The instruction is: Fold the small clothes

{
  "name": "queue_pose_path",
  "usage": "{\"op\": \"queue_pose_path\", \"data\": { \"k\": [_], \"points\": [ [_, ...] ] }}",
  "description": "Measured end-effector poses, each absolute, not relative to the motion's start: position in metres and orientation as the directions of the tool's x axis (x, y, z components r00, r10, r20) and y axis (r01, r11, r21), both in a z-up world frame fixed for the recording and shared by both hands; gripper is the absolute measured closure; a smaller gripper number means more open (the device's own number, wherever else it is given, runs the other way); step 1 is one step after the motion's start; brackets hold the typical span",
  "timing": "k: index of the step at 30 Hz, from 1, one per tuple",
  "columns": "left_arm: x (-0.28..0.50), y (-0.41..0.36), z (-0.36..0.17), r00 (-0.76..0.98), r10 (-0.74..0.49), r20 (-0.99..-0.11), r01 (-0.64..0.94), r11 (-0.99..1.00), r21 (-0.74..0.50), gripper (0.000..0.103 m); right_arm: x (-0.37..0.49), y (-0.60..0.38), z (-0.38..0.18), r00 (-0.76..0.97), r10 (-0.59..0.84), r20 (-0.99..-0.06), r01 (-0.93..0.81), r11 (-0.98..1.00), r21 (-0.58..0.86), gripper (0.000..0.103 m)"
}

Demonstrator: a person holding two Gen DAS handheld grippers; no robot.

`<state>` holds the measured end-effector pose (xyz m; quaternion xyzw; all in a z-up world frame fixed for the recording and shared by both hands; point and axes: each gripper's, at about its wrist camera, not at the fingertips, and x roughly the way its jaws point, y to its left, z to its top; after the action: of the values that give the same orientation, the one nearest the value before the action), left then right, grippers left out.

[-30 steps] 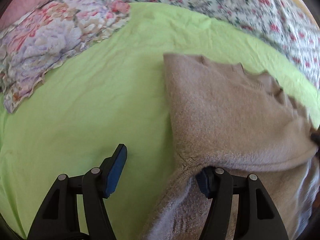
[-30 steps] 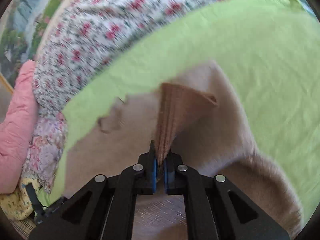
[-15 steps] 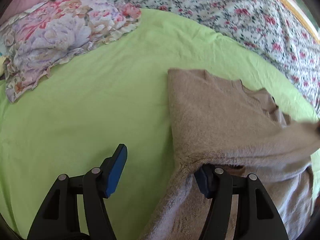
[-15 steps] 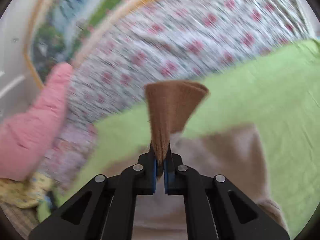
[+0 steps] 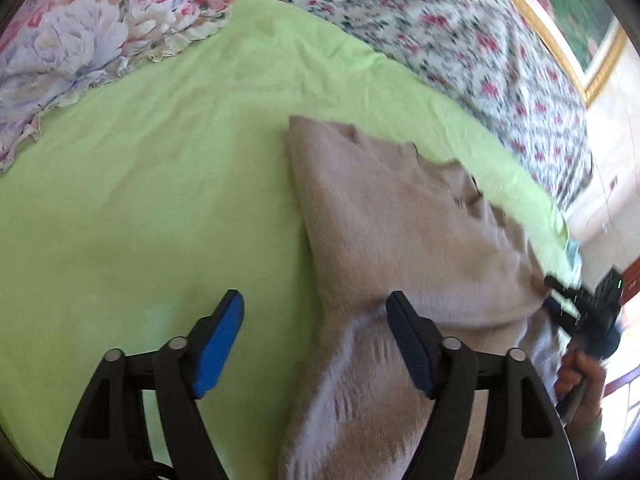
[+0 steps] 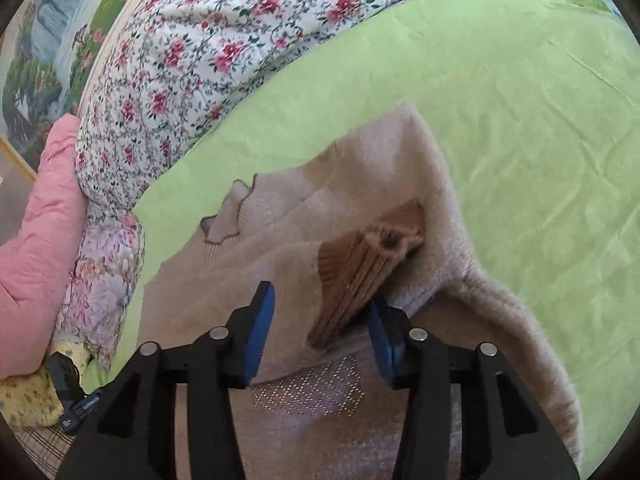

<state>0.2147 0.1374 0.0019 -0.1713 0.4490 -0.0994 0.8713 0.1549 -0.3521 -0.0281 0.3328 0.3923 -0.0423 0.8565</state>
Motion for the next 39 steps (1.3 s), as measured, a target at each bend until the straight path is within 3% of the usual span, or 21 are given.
{"op": "queue_pose_path", "data": {
  "k": [4,7,11,14,16,17,18,21,24,30,37,39],
  "points": [
    [0.253,0.142,0.002,0.556,-0.356,-0.752,0.022,0.91,-0.414,0.023,0.155,-0.365,-0.01,0.71,0.059,-0.702,0.388,0.799,0.459,0.055],
    [0.287,0.135,-0.006,0.508,-0.372,-0.777,0.031,0.909,-0.415,0.023,0.17,-0.376,-0.001,0.713,0.099,-0.694,0.338,0.819,0.464,0.052],
    [0.314,0.123,-0.015,0.479,-0.382,-0.791,0.047,0.91,-0.411,0.023,0.185,-0.376,-0.005,0.646,0.064,-0.76,0.332,0.874,0.356,0.049],
    [0.323,0.112,-0.02,0.49,-0.352,-0.798,0.055,0.926,-0.374,0.026,0.182,-0.373,-0.022,0.591,0.118,-0.798,0.31,0.88,0.359,0.048],
    [0.323,0.101,-0.018,0.518,-0.323,-0.792,0.084,0.941,-0.328,0.055,0.178,-0.366,-0.024,0.599,0.101,-0.794,0.284,0.901,0.329,0.051],
    [0.323,0.097,-0.018,0.52,-0.325,-0.79,0.101,0.942,-0.321,0.088,0.177,-0.362,-0.024,0.599,0.09,-0.796,0.275,0.91,0.31,0.07],
    [0.322,0.094,-0.015,0.531,-0.329,-0.781,0.106,0.94,-0.324,0.089,0.178,-0.361,-0.023,0.601,0.101,-0.793,0.266,0.91,0.317,0.092],
    [0.31,0.097,-0.003,0.611,-0.288,-0.737,0.089,0.951,-0.297,0.092,0.174,-0.362,-0.002,0.699,0.111,-0.707,0.229,0.901,0.368,0.093],
    [0.308,0.106,-0.005,0.63,-0.256,-0.733,0.039,0.953,-0.3,0.094,0.168,-0.364,0.014,0.766,0.064,-0.639,0.22,0.909,0.354,0.094],
    [0.313,0.104,-0.013,0.612,-0.225,-0.758,0.018,0.962,-0.271,0.092,0.179,-0.368,-0.035,0.583,-0.007,-0.813,0.328,0.917,0.228,0.094],
    [0.277,0.112,0.008,0.613,-0.24,-0.752,0.021,0.957,-0.288,0.084,0.137,-0.365,-0.001,0.645,0.016,-0.764,0.315,0.905,0.285,0.086],
    [0.257,0.115,0.014,0.617,-0.264,-0.741,0.028,0.949,-0.315,0.077,0.123,-0.359,0.008,0.664,0.045,-0.746,0.295,0.902,0.317,0.077]
  ]
}}
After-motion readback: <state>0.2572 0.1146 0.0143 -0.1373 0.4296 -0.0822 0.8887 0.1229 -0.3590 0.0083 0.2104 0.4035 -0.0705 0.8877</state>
